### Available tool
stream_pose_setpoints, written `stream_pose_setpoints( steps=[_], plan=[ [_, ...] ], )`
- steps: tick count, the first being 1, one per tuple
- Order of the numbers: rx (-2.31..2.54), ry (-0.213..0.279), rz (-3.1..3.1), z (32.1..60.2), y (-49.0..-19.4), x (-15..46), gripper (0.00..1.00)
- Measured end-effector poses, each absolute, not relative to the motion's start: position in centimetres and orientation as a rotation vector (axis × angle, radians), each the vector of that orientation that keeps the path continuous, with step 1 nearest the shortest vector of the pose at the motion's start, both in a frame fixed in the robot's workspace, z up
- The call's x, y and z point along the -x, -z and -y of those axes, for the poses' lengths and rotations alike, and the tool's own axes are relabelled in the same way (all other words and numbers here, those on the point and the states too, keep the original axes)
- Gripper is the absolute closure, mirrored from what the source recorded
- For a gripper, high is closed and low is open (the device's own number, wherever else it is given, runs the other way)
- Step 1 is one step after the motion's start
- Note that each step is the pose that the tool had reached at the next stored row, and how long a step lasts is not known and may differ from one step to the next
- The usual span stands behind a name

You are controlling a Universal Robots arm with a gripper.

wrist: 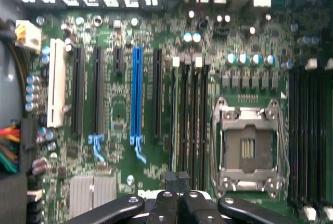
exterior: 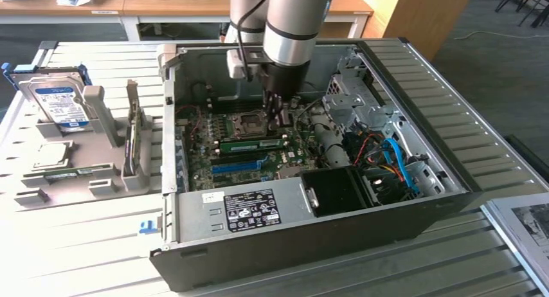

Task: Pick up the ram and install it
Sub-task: 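Press down the ram until it locks into place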

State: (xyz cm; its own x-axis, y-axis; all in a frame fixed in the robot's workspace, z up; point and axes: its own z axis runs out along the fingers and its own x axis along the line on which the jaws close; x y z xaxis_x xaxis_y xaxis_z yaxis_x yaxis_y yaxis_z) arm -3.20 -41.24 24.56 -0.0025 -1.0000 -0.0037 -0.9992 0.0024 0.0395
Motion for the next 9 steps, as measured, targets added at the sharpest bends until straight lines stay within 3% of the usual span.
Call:
stream_pose_setpoints(
  steps=[9],
  plan=[
    [-2.201, 0.046, 2.207, 41.2, -24.6, 6.0, 0.90]
  ],
)
